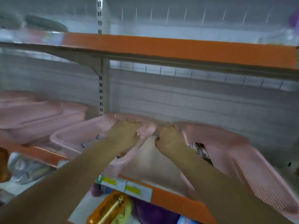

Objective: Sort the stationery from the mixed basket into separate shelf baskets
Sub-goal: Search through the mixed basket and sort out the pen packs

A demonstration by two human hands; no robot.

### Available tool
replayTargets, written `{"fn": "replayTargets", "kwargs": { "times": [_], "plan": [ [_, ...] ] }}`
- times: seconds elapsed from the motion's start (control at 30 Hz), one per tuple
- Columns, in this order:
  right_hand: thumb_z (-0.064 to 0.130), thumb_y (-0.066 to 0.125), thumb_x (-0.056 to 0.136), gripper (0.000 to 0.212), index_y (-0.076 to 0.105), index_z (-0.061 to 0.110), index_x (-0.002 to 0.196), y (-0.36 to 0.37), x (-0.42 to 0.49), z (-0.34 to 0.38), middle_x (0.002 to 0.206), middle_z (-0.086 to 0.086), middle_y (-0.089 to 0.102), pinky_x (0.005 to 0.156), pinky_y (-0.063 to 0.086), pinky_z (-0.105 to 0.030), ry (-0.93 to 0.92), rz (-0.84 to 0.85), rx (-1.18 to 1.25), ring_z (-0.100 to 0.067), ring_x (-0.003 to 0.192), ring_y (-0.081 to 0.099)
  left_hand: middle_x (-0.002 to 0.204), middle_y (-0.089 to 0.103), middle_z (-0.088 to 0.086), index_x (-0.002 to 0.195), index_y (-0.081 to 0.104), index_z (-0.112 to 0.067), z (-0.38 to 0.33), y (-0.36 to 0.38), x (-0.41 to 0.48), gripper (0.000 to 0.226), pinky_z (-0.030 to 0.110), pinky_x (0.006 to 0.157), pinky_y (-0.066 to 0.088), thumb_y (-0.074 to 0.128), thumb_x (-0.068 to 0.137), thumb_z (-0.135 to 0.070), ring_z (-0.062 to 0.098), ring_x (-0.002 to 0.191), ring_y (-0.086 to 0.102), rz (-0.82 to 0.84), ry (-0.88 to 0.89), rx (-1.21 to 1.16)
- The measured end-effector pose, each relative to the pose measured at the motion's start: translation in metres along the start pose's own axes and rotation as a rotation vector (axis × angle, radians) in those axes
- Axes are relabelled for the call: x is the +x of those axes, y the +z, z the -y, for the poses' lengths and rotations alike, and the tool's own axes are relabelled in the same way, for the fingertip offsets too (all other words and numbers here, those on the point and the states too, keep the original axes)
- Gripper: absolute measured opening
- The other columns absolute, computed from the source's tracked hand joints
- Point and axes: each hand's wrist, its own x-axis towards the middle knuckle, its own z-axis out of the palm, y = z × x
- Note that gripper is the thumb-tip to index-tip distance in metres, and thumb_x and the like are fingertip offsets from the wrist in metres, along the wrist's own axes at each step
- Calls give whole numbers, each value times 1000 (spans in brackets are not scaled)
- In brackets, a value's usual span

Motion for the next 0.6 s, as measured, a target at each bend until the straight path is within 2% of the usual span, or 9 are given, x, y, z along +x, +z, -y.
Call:
{"fn": "replayTargets", "kwargs": {
  "times": [0.13, 0.23, 0.3, 0.37, 0.47, 0.53, 0.6],
  "plan": [
    [20, 52, 88, 48, 41, 15, 134, 17, 2, 104, 135, -13, 41, 101, 37, -36, -113, -10, 106, -31, 125, 38, 148, 36, 3, 143, 31, -23, 96, -33, -65, 51, 23, 105, 25, 45, 94, -18, 18, 134, 35, -30, -88, -66],
    [20, 53, 87, 48, 43, 12, 133, 28, 8, 178, 138, -13, 41, 103, 36, -36, -219, 17, 180, -33, 125, 38, 148, 36, 2, 141, 36, -20, 168, -63, -115, 50, 22, 104, 22, 49, 93, -16, 18, 133, 35, -21, -207, -98],
    [23, 54, 86, 38, 51, 12, 122, 34, 15, 224, 130, -14, 49, 99, 39, -37, -290, 53, 238, -33, 121, 44, 145, 40, 2, 138, 41, -20, 213, -81, -145, 49, 27, 106, 26, 53, 91, -16, 20, 132, 38, -3, -277, -125],
    [18, 54, 86, 28, 53, 15, 114, 36, 23, 267, 126, -14, 51, 94, 43, -36, -322, 109, 284, -33, 118, 48, 144, 42, 2, 137, 44, -20, 251, -97, -169, 49, 28, 105, 30, 54, 90, -14, 20, 131, 40, 1, -321, -156],
    [13, 54, 86, 42, 49, 11, 128, 36, 42, 326, 133, -13, 48, 94, 44, -33, -353, 130, 319, -30, 119, 49, 142, 44, 1, 136, 45, -22, 298, -118, -189, 48, 30, 102, 34, 55, 90, -13, 20, 127, 44, -38, -375, -155],
    [14, 54, 85, 39, 53, 14, 124, 39, 55, 357, 130, -11, 53, 88, 45, -30, -397, 107, 294, -28, 114, 51, 140, 47, 2, 136, 45, -21, 326, -122, -188, 47, 27, 94, 38, 55, 91, -12, 21, 124, 47, -96, -398, -180],
    [17, 53, 85, 43, 50, 17, 128, 43, 69, 382, 134, -8, 50, 91, 44, -31, -442, 84, 243, -27, 118, 49, 137, 49, 3, 136, 45, -20, 343, -120, -185, 47, 25, 89, 39, 55, 91, -12, 21, 121, 50, -118, -411, -184]
  ]
}}
